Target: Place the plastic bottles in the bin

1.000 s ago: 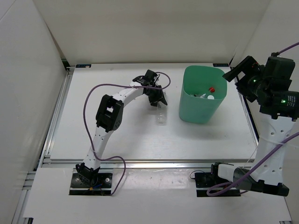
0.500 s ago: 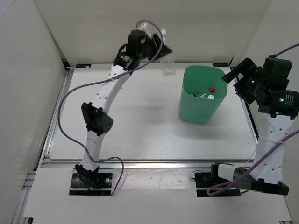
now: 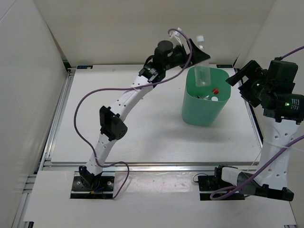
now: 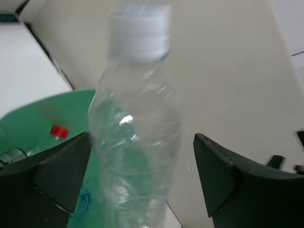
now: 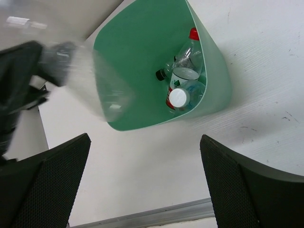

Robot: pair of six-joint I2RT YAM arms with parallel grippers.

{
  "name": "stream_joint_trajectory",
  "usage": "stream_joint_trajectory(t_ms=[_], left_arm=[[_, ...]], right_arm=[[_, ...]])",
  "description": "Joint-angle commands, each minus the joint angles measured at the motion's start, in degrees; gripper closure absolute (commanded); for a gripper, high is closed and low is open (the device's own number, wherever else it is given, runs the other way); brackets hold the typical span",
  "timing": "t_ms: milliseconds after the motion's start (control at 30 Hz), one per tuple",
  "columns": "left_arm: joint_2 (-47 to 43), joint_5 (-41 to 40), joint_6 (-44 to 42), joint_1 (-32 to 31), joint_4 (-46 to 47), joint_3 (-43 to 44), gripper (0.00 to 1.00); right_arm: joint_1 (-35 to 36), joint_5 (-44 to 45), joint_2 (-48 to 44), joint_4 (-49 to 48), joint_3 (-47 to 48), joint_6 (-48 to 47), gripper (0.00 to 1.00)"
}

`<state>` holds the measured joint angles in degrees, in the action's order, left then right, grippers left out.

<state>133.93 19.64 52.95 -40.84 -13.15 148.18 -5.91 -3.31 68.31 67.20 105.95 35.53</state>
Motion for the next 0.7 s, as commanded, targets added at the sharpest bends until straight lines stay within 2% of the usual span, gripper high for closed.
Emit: stream_joint_trajectory(t_ms=[0, 100, 167, 233, 267, 300, 367, 400, 467, 500, 600, 667], left_arm=[[-3.57, -0.56, -2.13, -0.12, 1.19, -1.30, 0.00], [-12.97, -4.86, -8.09, 1.98, 0.24, -8.33, 0.00], [-20.79, -8.29, -11.10, 5.58, -2.57, -11.49, 0.00], [-26.76, -11.45, -14.09, 8.22, -7.49, -19.82, 0.00], [-33.84, -14.60, -14.88, 10.32, -8.20, -24.38, 0.00], [-37.30, -16.19, -15.85, 11.21, -8.91, -34.78, 0.00], [-47.12, -20.41, -18.31, 12.53, -10.66, -45.12, 0.00], [-49.96, -26.26, -18.93, 13.41, -14.41, -53.70, 0.00], [-57.59, -32.18, -20.59, 13.94, -18.02, -61.57, 0.00], [-59.73, -39.34, -20.60, 13.95, -20.58, -67.87, 0.00], [-67.03, -54.29, -16.05, 15.70, -30.25, -76.70, 0.00], [-69.41, -58.64, -11.32, 17.36, -34.29, -82.25, 0.00]], right_arm=[[0.11, 0.76, -2.13, -0.31, -0.22, -1.16, 0.00], [0.11, 0.76, -2.66, -0.31, -0.83, -0.64, 0.00], [0.11, 0.24, -2.66, -0.31, -0.83, -0.64, 0.00], [0.11, 0.24, -2.66, 1.26, -0.83, -0.64, 0.00], [0.11, -1.42, -1.27, 2.57, -0.31, -0.11, 0.00], [0.11, -1.43, -0.73, 3.19, -0.31, -0.11, 0.00], [0.11, -2.40, 0.06, 4.34, -1.70, 0.59, 0.00], [0.11, -2.92, -0.46, 4.34, -2.41, 1.20, 0.00], [0.11, -3.45, -1.69, 3.04, -4.34, 1.21, 0.00], [0.11, -3.46, -2.21, 3.03, -5.57, 1.73, 0.00], [0.11, -0.56, -4.06, 2.32, -6.46, 1.74, 0.00], [0.11, 0.40, -4.07, 2.32, -5.94, 0.87, 0.00]])
